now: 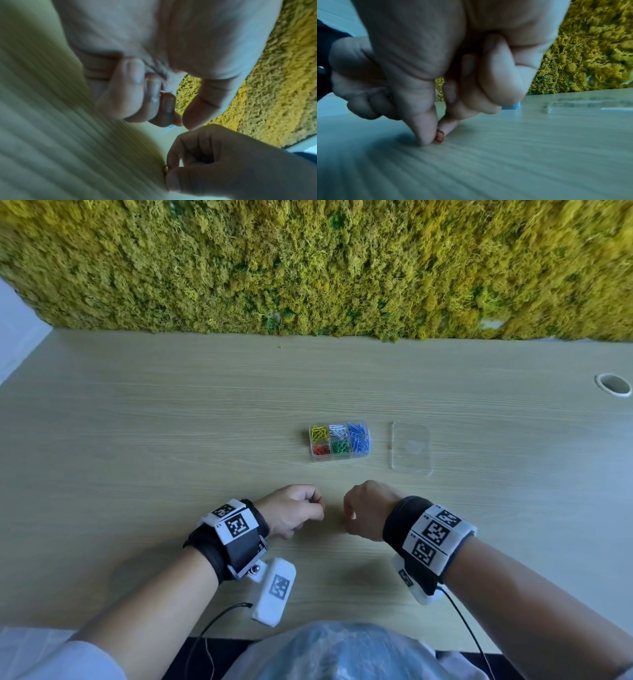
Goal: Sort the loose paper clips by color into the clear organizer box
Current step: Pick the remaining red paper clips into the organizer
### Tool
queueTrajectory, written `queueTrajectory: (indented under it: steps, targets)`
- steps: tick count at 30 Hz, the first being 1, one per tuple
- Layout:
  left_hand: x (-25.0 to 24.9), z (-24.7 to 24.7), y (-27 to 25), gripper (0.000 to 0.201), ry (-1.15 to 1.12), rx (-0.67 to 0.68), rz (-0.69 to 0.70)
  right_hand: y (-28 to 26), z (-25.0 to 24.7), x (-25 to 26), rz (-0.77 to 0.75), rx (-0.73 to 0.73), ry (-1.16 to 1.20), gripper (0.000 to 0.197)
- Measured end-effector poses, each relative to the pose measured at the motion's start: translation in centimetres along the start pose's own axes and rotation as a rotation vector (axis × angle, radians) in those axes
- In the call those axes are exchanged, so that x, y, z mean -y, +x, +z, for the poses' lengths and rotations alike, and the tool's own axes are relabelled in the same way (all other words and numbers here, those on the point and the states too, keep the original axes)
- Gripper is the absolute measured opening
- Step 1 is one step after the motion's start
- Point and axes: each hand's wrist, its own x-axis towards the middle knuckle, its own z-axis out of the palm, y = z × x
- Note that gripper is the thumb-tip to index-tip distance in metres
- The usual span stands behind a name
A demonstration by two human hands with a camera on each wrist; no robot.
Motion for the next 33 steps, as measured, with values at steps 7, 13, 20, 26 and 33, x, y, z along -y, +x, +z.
queueTrajectory:
  steps: [7, 13, 20, 26, 33]
  targets:
    - [-2.3, 2.0, 0.1, 0.012, 0.592, 0.028, 0.157, -1.9, -1.5, -4.5, 0.074, 0.03, 0.947, 0.017]
    - [-4.9, 6.2, 1.2, 0.012, 0.873, 0.155, 0.285, -4.7, 0.2, -8.3, 0.136, 0.041, 1.392, 0.01]
    - [-6.8, 10.7, 2.4, 0.037, 1.222, 0.06, 0.38, -6.2, 2.5, -10.3, 0.27, -0.092, 1.298, 0.034]
    - [-7.6, 12.2, 3.1, 0.015, 1.28, 0.043, 0.347, -6.2, 2.4, -10.3, 0.342, -0.143, 1.177, 0.029]
    - [-6.2, 8.1, 3.6, 0.015, 0.674, 0.234, 0.085, -4.6, 1.1, -8.7, 0.295, -0.079, 0.94, 0.014]
